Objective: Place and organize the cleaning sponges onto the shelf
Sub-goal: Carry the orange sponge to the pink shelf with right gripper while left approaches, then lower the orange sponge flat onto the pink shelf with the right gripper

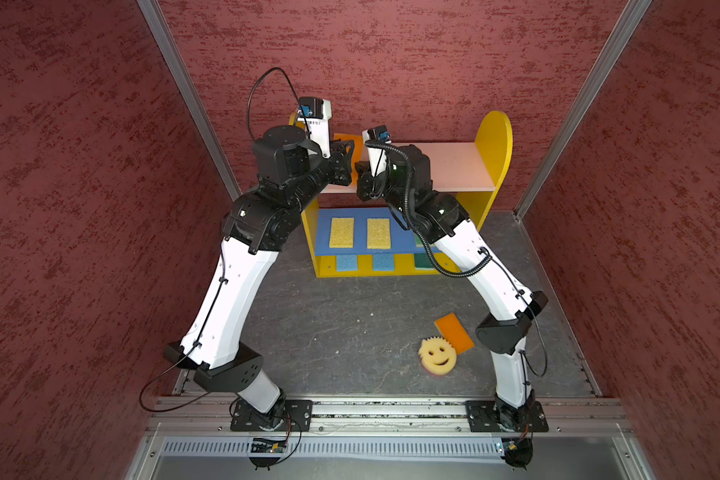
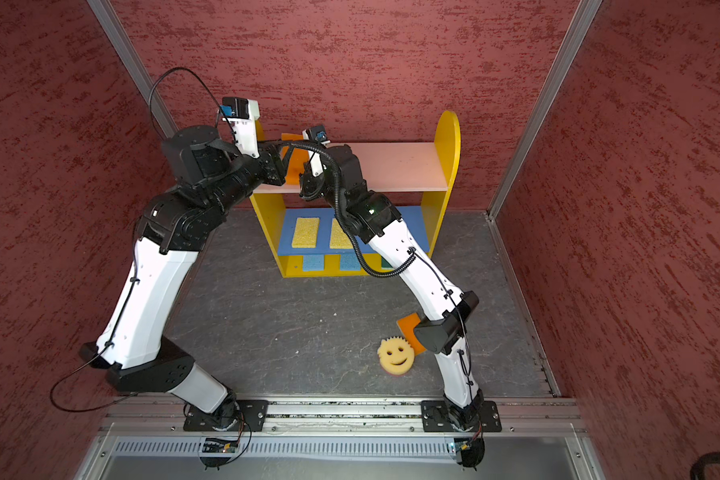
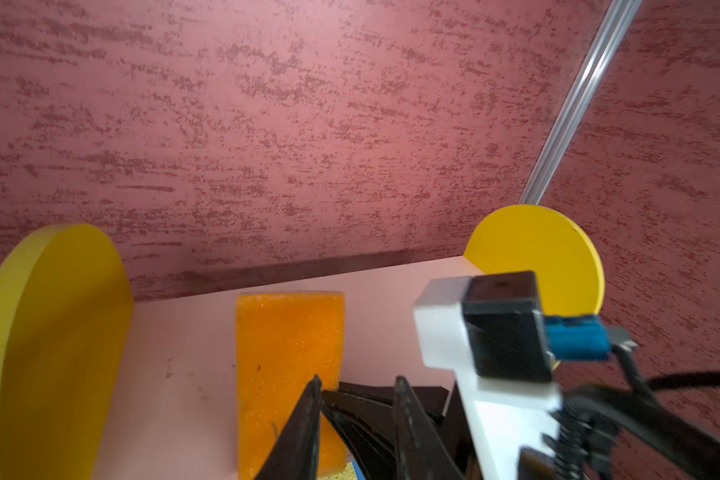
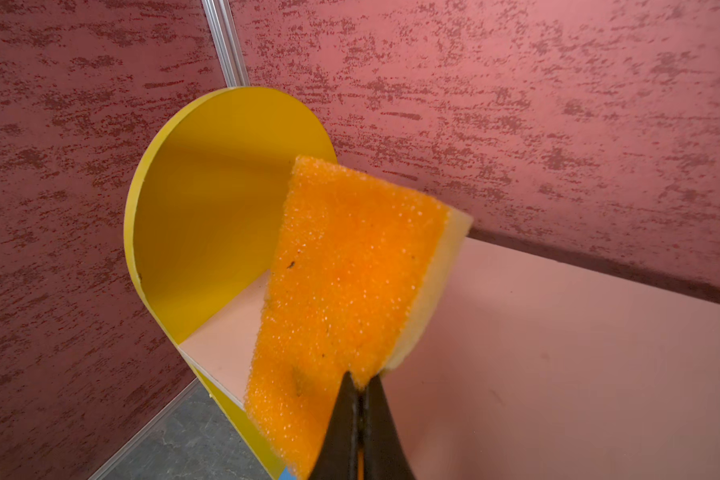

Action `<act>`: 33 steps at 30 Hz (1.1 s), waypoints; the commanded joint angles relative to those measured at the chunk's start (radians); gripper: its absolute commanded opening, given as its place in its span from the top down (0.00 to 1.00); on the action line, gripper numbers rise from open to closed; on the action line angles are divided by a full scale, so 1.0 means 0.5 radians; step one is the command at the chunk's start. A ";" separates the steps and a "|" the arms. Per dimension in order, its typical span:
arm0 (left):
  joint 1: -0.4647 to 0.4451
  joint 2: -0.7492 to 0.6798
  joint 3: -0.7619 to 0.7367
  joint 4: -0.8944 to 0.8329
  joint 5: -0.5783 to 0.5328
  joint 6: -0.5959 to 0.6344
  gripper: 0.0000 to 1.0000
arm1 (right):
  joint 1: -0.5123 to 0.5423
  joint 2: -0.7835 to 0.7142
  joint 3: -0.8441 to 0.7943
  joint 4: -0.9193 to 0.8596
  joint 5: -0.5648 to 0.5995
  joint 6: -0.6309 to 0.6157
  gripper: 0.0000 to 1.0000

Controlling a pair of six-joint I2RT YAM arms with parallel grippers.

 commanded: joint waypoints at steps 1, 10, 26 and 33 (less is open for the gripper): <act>0.061 0.045 0.064 -0.035 0.153 -0.153 0.71 | -0.036 0.058 0.056 0.043 -0.094 0.066 1.00; 0.076 0.151 0.075 -0.150 0.136 -0.156 0.77 | -0.107 0.146 0.066 0.052 -0.158 0.127 1.00; 0.159 0.207 -0.188 -0.171 0.073 -0.245 0.99 | -0.153 0.216 0.068 0.040 -0.213 0.143 0.95; 0.171 0.207 -0.238 -0.204 0.072 -0.263 1.00 | -0.166 0.214 0.066 0.040 -0.191 0.154 0.74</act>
